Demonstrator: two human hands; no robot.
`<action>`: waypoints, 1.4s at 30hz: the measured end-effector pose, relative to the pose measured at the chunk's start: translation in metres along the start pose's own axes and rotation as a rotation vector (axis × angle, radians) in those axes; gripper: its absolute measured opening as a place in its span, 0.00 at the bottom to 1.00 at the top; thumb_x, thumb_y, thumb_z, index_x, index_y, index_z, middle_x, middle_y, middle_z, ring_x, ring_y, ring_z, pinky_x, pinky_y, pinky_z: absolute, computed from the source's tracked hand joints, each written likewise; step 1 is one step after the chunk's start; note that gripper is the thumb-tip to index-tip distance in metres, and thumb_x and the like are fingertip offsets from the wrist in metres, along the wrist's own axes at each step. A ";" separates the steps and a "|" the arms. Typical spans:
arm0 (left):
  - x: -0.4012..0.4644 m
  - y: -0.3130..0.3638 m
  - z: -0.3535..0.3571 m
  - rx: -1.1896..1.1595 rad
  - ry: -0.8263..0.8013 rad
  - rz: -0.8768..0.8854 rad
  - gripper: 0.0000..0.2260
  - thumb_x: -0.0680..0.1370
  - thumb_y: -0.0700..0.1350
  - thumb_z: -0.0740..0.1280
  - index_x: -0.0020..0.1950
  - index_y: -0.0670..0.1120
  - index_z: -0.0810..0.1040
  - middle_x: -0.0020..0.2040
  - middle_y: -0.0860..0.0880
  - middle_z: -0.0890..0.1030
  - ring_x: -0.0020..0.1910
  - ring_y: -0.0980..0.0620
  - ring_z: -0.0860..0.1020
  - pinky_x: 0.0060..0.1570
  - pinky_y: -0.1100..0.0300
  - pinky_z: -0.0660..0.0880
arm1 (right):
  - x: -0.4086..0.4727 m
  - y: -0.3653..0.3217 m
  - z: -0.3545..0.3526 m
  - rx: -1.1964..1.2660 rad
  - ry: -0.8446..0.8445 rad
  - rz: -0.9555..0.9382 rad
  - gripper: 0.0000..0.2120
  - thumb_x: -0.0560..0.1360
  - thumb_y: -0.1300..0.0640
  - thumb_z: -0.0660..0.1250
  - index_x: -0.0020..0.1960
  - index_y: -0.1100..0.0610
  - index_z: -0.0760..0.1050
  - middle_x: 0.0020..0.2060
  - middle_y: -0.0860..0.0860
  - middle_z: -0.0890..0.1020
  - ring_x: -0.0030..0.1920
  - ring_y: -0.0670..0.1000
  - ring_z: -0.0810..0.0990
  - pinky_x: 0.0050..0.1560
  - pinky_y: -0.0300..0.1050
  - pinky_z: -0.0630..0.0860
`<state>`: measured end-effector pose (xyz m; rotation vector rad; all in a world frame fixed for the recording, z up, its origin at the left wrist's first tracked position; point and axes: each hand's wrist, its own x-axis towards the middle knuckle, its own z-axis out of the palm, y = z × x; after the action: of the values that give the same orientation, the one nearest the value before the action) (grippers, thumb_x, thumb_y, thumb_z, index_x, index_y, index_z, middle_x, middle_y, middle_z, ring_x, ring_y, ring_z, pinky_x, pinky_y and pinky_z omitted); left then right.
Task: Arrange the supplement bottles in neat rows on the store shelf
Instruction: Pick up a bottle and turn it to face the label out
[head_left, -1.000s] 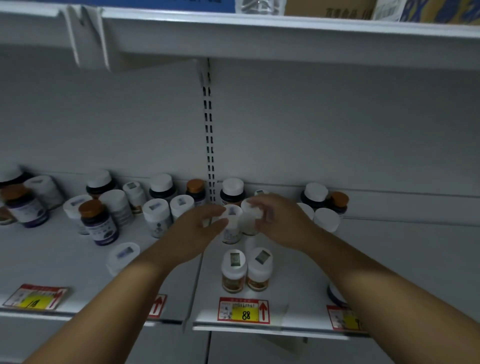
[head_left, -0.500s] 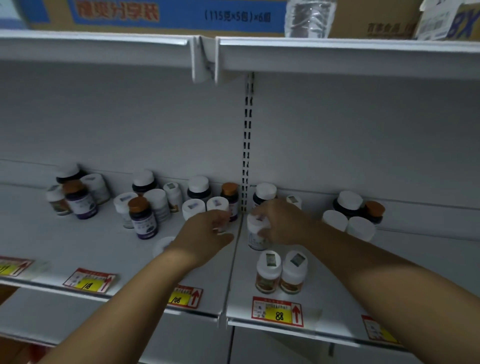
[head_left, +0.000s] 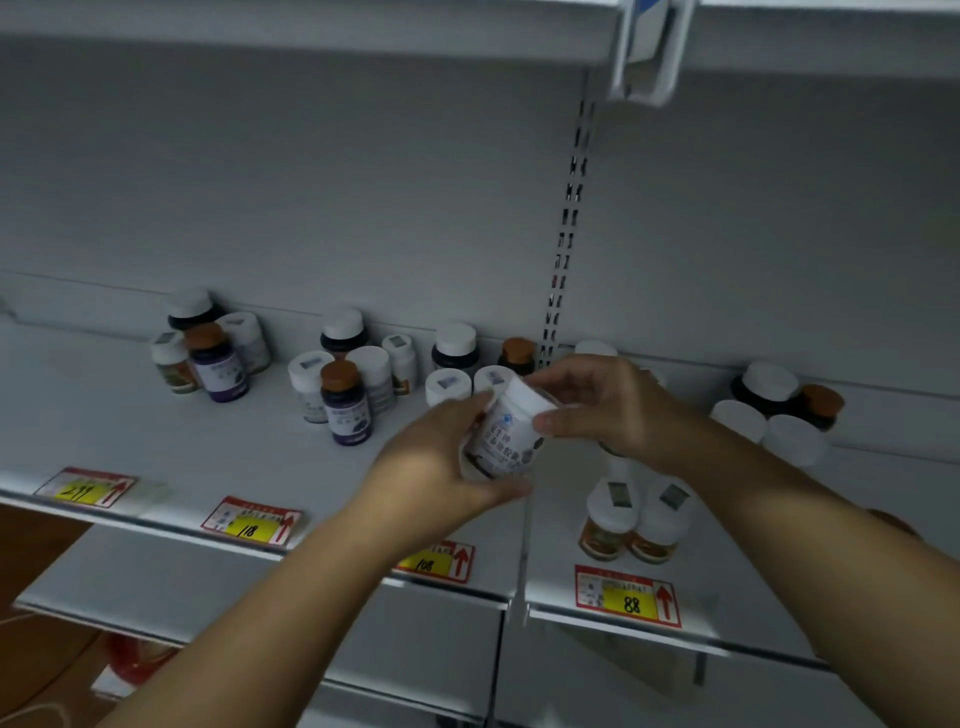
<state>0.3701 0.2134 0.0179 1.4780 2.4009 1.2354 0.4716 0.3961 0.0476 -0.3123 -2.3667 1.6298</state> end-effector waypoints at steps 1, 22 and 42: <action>0.003 -0.004 -0.010 0.004 0.022 -0.014 0.34 0.61 0.69 0.66 0.65 0.62 0.65 0.56 0.65 0.69 0.54 0.64 0.69 0.51 0.65 0.68 | 0.001 0.001 0.005 -0.140 0.039 -0.003 0.17 0.64 0.59 0.76 0.52 0.49 0.78 0.48 0.45 0.82 0.49 0.41 0.81 0.51 0.38 0.79; 0.002 -0.056 -0.041 -0.177 0.078 -0.145 0.11 0.74 0.49 0.66 0.55 0.59 0.73 0.50 0.67 0.71 0.44 0.82 0.68 0.38 0.84 0.64 | 0.069 0.033 0.036 -0.832 0.127 -0.071 0.24 0.74 0.58 0.64 0.69 0.57 0.65 0.65 0.57 0.69 0.60 0.56 0.72 0.52 0.40 0.65; 0.007 0.000 -0.050 -0.188 0.123 -0.182 0.31 0.66 0.54 0.73 0.68 0.56 0.67 0.55 0.65 0.72 0.53 0.68 0.72 0.48 0.80 0.67 | 0.053 -0.047 0.022 0.237 0.183 -0.035 0.02 0.69 0.60 0.72 0.39 0.54 0.79 0.35 0.48 0.84 0.38 0.48 0.83 0.34 0.38 0.79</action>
<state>0.3442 0.1894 0.0539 1.1364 2.3518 1.4987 0.4126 0.3773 0.0885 -0.3536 -2.0114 1.7615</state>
